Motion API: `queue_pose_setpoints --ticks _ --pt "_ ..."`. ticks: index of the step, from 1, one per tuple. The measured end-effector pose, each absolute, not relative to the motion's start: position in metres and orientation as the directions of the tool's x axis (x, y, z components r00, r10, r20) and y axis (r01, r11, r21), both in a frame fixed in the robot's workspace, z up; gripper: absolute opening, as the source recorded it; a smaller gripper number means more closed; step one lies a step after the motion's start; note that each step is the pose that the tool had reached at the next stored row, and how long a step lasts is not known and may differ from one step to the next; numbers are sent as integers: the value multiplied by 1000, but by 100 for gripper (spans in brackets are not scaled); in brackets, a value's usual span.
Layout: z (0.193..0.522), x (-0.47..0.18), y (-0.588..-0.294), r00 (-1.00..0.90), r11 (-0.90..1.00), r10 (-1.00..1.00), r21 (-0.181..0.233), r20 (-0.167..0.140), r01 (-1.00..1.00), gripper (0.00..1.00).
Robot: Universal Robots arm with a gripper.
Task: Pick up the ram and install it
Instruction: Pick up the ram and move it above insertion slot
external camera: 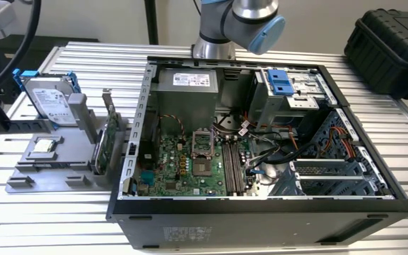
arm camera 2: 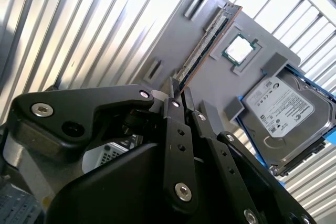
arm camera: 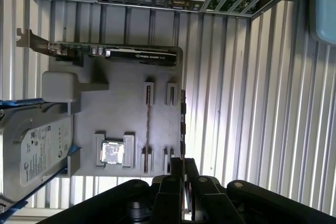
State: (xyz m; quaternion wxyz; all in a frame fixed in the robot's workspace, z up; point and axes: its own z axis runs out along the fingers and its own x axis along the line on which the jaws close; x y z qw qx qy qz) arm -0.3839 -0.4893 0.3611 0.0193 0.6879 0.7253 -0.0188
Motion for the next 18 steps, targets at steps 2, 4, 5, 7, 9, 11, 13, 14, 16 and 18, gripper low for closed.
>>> queue_pose_setpoints --ticks 2,4,5,7,9,11,13,14,16,18 --pt "363 -384 -489 -53 53 997 -1 -54 999 0" --pt "364 -384 -489 -53 53 997 -1 -54 999 0" --pt "365 -384 -489 -53 53 997 -1 -54 999 0" --pt "366 -384 -489 -53 53 997 -1 -54 999 0" --pt "368 -384 -489 -53 53 997 -1 -54 999 0" --pt "370 -384 -489 -53 53 997 -1 -54 999 0" --pt "371 -384 -489 -53 53 997 -1 -54 999 0" --pt "372 -384 -489 -53 53 997 -1 -54 999 0" --pt "374 -384 -489 -53 53 997 -1 -54 999 0" --pt "376 -384 -489 -53 53 997 -1 -54 999 0"
